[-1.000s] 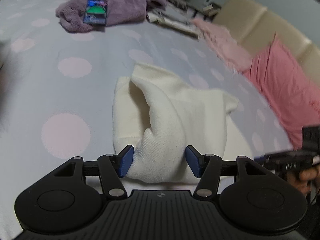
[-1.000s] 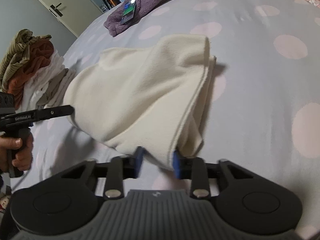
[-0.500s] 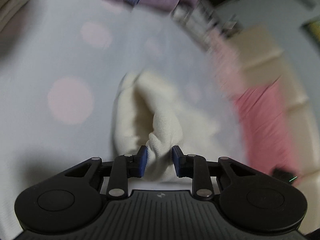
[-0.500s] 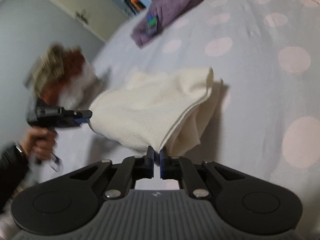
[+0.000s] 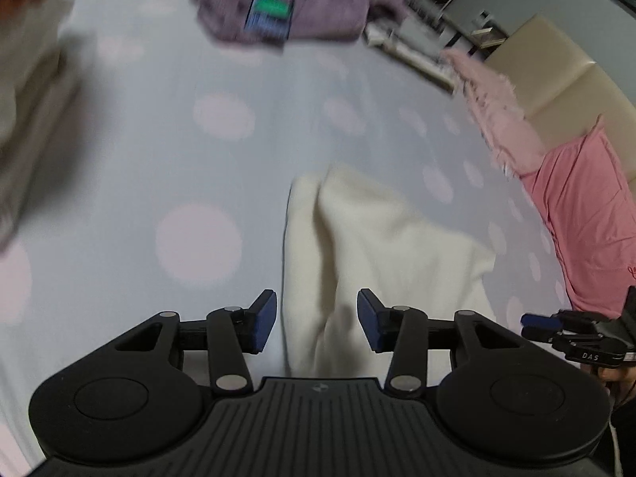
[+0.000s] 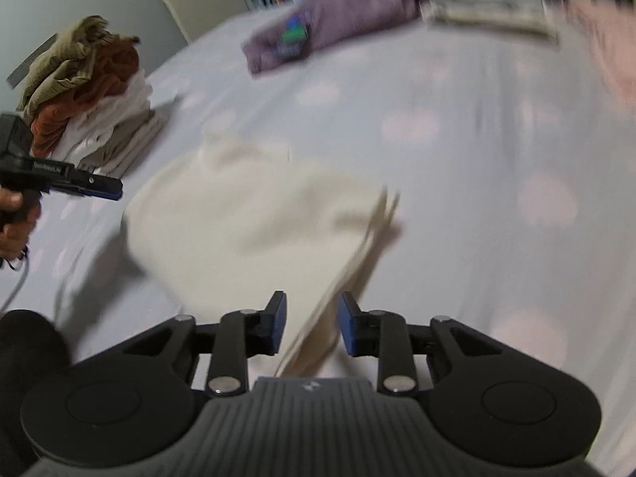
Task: Fold clothes
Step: 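Open both grippers and pull them back from the folded sweater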
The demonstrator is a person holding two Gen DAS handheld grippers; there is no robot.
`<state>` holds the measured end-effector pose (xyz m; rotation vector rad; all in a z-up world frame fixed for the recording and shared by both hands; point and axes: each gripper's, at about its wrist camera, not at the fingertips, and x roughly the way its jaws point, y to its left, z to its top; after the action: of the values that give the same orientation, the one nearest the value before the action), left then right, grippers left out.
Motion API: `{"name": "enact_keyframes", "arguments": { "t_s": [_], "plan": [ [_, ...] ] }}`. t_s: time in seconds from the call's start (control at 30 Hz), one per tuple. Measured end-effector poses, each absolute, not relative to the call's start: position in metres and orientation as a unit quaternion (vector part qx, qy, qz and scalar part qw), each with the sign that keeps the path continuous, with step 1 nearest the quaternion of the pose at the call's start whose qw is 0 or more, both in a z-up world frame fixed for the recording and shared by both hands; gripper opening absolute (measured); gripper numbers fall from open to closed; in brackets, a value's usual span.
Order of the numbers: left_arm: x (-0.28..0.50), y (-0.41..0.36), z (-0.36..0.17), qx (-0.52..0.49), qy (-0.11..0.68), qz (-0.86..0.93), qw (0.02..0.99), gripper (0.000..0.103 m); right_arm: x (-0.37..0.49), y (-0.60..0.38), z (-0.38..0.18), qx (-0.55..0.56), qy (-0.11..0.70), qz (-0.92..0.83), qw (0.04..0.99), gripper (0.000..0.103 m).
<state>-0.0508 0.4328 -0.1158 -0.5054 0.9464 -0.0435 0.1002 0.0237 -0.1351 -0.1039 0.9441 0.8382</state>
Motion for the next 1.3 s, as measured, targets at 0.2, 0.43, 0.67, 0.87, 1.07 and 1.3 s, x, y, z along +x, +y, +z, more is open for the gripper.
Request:
{"name": "enact_keyframes", "arguments": {
  "t_s": [0.2, 0.43, 0.67, 0.87, 1.07, 1.3],
  "plan": [
    [-0.013, 0.401, -0.107, -0.226, 0.422, -0.051, 0.876, 0.042, 0.114, 0.086, -0.131, -0.133, 0.368, 0.442, 0.808, 0.038],
    [0.047, 0.365, -0.154, -0.161, 0.49, -0.064, 0.854, 0.036, 0.136, 0.14, -0.166, -0.169, 0.351, 0.473, 0.79, 0.036],
    [0.076, 0.385, -0.178, -0.224, 0.446, -0.006, 0.867, 0.022, 0.176, 0.143, -0.185, -0.107, 0.354, 0.437, 0.82, 0.035],
    [0.053, 0.4, -0.148, -0.239, 0.4, 0.014, 0.885, 0.023, 0.193, 0.11, -0.175, -0.062, 0.368, 0.426, 0.824, 0.037],
    [-0.006, 0.408, -0.126, -0.238, 0.377, 0.021, 0.895, 0.047, 0.183, 0.069, -0.169, 0.003, 0.381, 0.402, 0.833, 0.044],
    [-0.068, 0.407, -0.128, -0.236, 0.399, 0.041, 0.885, 0.047, 0.154, 0.057, -0.161, 0.017, 0.407, 0.38, 0.831, 0.062]
  ]
}}
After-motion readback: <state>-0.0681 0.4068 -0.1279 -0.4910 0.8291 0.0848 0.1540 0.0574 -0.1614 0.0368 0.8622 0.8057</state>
